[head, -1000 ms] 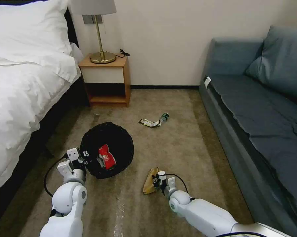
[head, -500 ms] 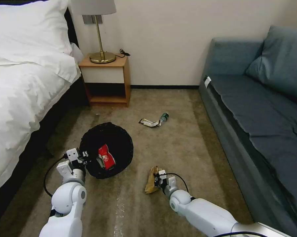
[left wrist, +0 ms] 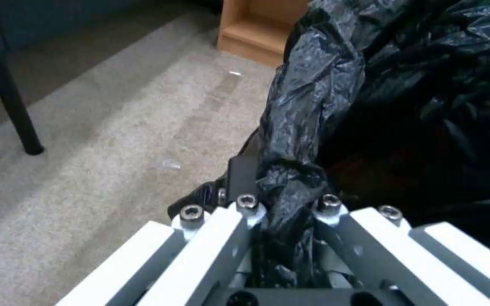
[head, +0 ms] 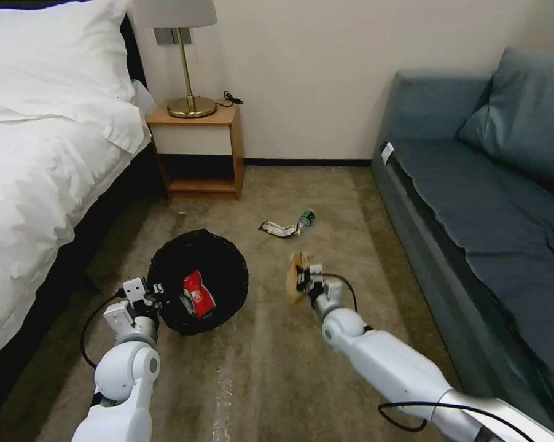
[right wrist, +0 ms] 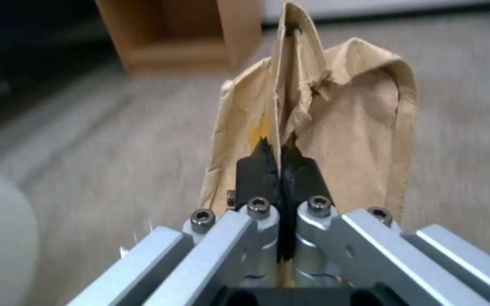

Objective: Pick up the trash bin, then pick up the garbage on the floor and place it into the trash bin.

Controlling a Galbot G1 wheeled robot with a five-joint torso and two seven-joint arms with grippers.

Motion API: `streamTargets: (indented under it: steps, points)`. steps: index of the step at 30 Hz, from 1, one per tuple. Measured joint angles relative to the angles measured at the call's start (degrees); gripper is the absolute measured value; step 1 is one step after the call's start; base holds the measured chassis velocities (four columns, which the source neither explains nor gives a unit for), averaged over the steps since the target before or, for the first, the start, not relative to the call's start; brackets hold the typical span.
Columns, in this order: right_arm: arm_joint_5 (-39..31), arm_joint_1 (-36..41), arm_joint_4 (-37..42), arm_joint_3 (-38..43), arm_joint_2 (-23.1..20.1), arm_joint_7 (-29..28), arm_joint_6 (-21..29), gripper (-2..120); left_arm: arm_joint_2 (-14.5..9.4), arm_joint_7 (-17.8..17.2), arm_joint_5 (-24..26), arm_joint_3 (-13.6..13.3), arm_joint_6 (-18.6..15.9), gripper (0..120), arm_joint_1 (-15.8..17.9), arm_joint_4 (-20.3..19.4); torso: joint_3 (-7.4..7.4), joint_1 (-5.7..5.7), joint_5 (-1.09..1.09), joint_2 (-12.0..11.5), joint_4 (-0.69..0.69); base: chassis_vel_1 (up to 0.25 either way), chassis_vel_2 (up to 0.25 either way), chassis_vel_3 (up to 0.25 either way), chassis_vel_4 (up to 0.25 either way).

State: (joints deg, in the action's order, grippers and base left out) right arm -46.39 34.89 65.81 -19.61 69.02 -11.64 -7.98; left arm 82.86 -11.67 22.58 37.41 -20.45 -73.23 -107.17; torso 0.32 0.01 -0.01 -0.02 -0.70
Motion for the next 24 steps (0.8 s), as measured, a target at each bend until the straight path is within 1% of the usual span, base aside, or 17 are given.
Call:
streamTargets:
  steps: [4,6,7,8,9,11,12,13,15,16,17,19,20,24]
  points:
    - [1.35,-0.33,2.52,1.75,0.07,0.19,-0.47,0,0.0,0.01,0.01,-0.17,0.02,3,0.06,0.35,0.0,0.0,0.0,0.0,0.01,0.0,0.0,0.0,0.0]
    - [1.76,-0.75,7.35,3.11,0.02,-0.11,-0.66,0,-0.01,0.09,0.01,-0.4,0.16,3,0.24,0.64,0.0,0.0,0.0,0.0,0.01,0.0,0.0,0.0,0.0]
    - [1.76,-0.75,7.35,3.11,0.02,-0.11,-0.66,0,-0.01,0.09,0.01,-0.4,0.16,3,0.24,0.64,0.0,0.0,0.0,0.0,0.01,0.0,0.0,0.0,0.0]
    - [1.77,-0.91,9.74,3.46,-0.06,-0.39,-0.66,0,-0.01,0.13,0.0,-0.48,0.22,3,0.3,0.69,0.0,0.0,0.0,0.0,0.01,0.0,0.0,0.0,0.0]
    - [1.77,-0.91,9.74,3.46,-0.06,-0.39,-0.66,0,-0.01,0.13,0.0,-0.48,0.22,3,0.3,0.69,0.0,0.0,0.0,0.0,0.01,0.0,0.0,0.0,0.0]
    - [1.67,-1.42,14.02,3.99,-0.07,-0.91,-0.59,0,0.0,0.16,0.0,-0.54,0.24,3,0.41,0.87,0.0,0.0,0.0,0.0,0.01,0.0,0.0,0.0,0.0]
    - [1.67,-1.42,14.02,3.99,-0.07,-0.91,-0.59,0,0.0,0.16,0.0,-0.54,0.24,3,0.41,0.87,0.0,0.0,0.0,0.0,0.01,0.0,0.0,0.0,0.0]
    - [1.38,-1.94,16.29,3.94,-0.11,-1.32,-0.39,0,-0.06,0.15,-0.07,-0.62,0.24,3,0.42,0.91,0.0,0.0,0.0,0.0,0.01,0.0,0.0,0.0,0.0]
    - [1.19,-2.32,17.66,3.69,-0.23,-1.53,-0.23,0,-0.09,0.15,-0.11,-0.67,0.24,3,0.43,0.91,0.0,0.0,0.0,0.0,0.01,0.0,0.0,0.0,0.0]
    - [0.98,-2.77,19.63,3.05,-0.35,-1.89,-0.03,0,-0.09,0.15,-0.18,-0.75,0.24,3,0.49,0.92,0.0,0.0,-0.01,0.0,0.01,0.0,0.0,0.0,0.0]
    - [0.98,-2.77,19.63,3.05,-0.35,-1.89,-0.03,0,-0.09,0.15,-0.18,-0.75,0.24,3,0.49,0.92,0.0,0.0,-0.01,0.0,0.01,0.0,0.0,0.0,0.0]
    - [0.5,-3.32,23.53,0.91,-0.38,-2.9,0.27,0,0.05,0.14,-0.34,-0.9,0.24,3,0.56,0.89,0.0,0.0,-0.01,0.0,0.01,0.0,0.0,0.0,0.0]
    - [0.5,-3.32,23.53,0.91,-0.38,-2.9,0.27,0,0.05,0.14,-0.34,-0.9,0.24,3,0.56,0.89,0.0,0.0,-0.01,0.0,0.01,0.0,0.0,0.0,0.0]
    - [0.55,-3.74,27.53,-2.59,-0.04,-3.59,0.46,0,0.14,0.12,-0.38,-1.14,0.18,3,0.67,0.82,0.0,0.0,-0.01,0.0,0.01,0.0,0.0,0.0,0.0]
